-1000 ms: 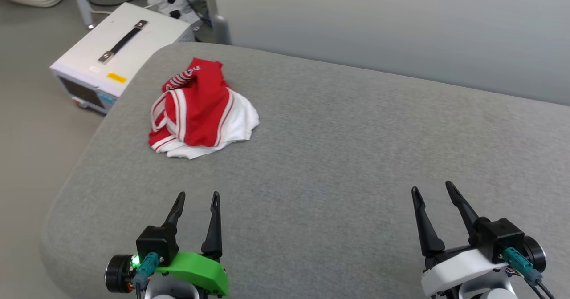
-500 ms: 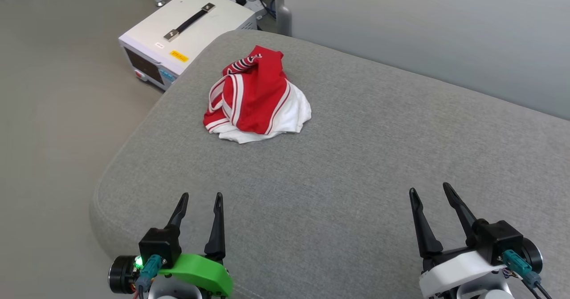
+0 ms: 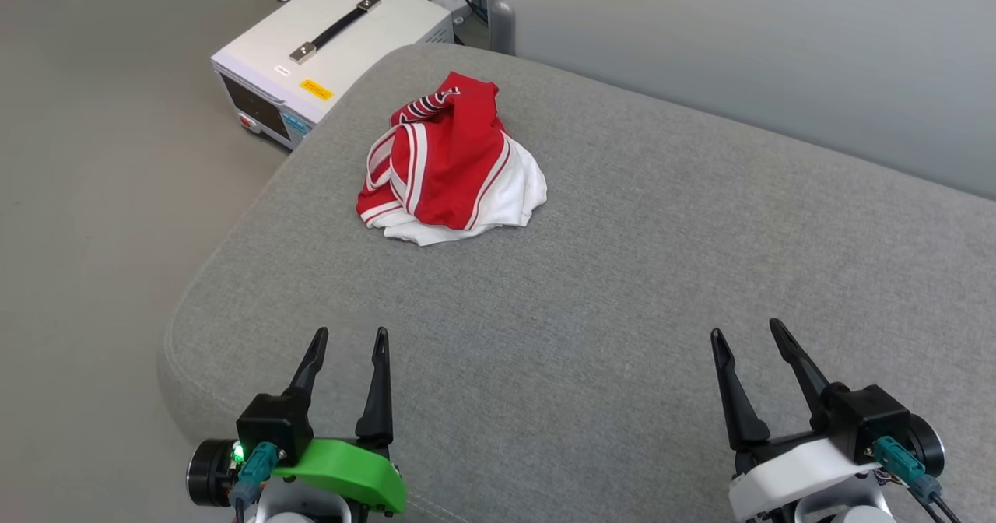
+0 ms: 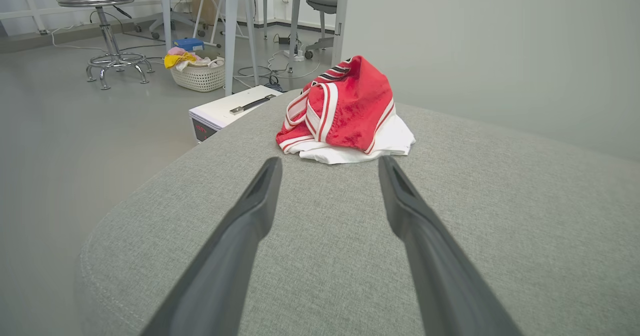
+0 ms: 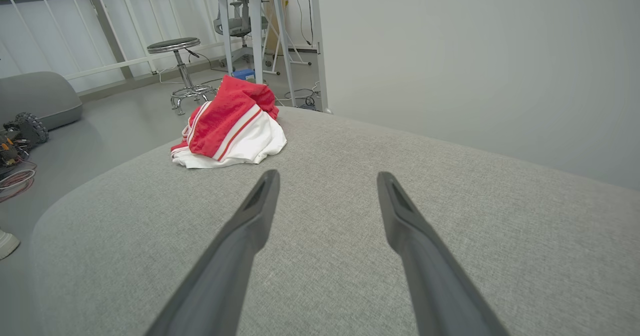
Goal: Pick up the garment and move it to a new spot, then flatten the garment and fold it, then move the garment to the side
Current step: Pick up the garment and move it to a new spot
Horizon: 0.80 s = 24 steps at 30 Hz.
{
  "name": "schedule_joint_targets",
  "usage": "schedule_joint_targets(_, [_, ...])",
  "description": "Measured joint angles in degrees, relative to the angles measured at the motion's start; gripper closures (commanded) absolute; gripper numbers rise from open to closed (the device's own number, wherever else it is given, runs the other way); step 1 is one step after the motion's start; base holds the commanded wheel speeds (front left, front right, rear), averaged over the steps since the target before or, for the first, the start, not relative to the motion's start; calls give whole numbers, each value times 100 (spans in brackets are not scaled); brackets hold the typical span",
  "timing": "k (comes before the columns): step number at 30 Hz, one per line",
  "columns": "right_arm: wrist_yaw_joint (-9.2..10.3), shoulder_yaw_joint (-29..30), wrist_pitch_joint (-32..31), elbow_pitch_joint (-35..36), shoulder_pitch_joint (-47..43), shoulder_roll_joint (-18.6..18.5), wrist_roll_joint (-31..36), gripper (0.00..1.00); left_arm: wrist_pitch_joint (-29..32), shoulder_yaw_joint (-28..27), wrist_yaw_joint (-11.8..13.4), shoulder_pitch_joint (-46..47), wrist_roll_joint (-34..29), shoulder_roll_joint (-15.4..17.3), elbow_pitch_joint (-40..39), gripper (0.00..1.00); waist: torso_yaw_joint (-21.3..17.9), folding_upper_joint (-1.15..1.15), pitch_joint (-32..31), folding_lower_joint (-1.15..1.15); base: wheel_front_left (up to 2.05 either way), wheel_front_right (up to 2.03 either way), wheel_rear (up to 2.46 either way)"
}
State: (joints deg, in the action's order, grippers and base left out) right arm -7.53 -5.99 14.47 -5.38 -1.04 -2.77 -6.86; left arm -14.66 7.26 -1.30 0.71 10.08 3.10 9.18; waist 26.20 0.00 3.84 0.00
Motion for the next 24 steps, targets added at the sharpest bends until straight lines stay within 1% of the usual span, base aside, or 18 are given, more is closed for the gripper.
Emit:
schedule_joint_targets(2, [0,0,0,25,18,0,31,0,0,7,-35,16,9,0,16,0,-35,0,84,0,0,0,0])
schedule_joint_targets(5, [0,-36,0,83,96,-9,109,0,1,-18,-174,195,9,-1,229,0,-101,0,238,0,0,0,0])
schedule_joint_targets(7, [0,-65,0,136,201,-36,118,0,-1,-46,-296,522,5,22,459,0,-158,0,376,0,0,0,0])
schedule_joint_targets(9, [0,-77,0,151,284,-89,146,0,0,4,-402,924,-7,114,820,0,-220,0,509,0,0,0,0])
schedule_joint_targets(11, [0,-94,0,157,347,-142,174,0,40,-20,-483,1354,210,136,1177,0,-285,0,647,0,0,0,0])
schedule_joint_targets(12, [0,-105,0,164,397,-160,177,0,215,38,-520,1637,291,208,1395,0,-325,0,729,0,0,0,0])
schedule_joint_targets(14, [0,-149,0,172,510,-197,177,0,555,190,-573,2212,318,450,1752,0,-415,0,892,1,0,0,0])
schedule_joint_targets(15, [0,-168,0,175,544,-209,178,0,682,219,-580,2386,359,510,1852,0,-444,0,940,0,0,0,0])
schedule_joint_targets(17, [0,-226,0,188,674,-238,209,0,1173,344,-588,2967,617,723,2191,0,-568,0,1110,1,0,0,0])
schedule_joint_targets(18, [0,-263,0,213,790,-265,218,0,1688,650,-601,3536,937,1014,2484,0,-750,0,1310,1,0,0,0])
schedule_joint_targets(21, [0,-301,0,216,892,-285,218,0,2045,995,-601,3967,1184,1326,2708,0,-916,0,1502,0,0,0,0])
schedule_joint_targets(22, [0,-322,0,214,940,-298,218,0,2158,1127,-602,4117,1358,1436,2795,0,-994,0,1583,0,0,0,0])
schedule_joint_targets(24, [0,-354,0,218,985,-305,218,0,2290,1327,-602,4295,1518,1582,2887,0,-1098,0,1692,0,0,0,0])
